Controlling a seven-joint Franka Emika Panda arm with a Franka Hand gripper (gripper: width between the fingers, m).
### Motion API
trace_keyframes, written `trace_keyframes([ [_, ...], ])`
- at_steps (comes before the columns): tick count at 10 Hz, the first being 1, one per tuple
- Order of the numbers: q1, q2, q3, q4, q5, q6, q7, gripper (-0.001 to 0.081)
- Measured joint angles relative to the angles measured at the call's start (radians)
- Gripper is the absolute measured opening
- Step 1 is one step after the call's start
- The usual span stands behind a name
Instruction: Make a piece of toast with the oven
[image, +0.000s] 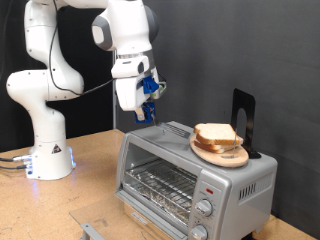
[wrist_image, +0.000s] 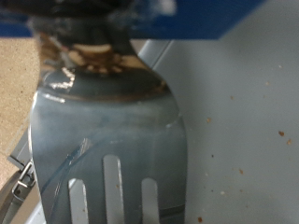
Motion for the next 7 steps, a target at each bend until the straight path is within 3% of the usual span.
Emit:
trace_keyframes([
  [7,-0.001,0.000,0.005,0.017,0.024,0.008,0.000,0.0400],
])
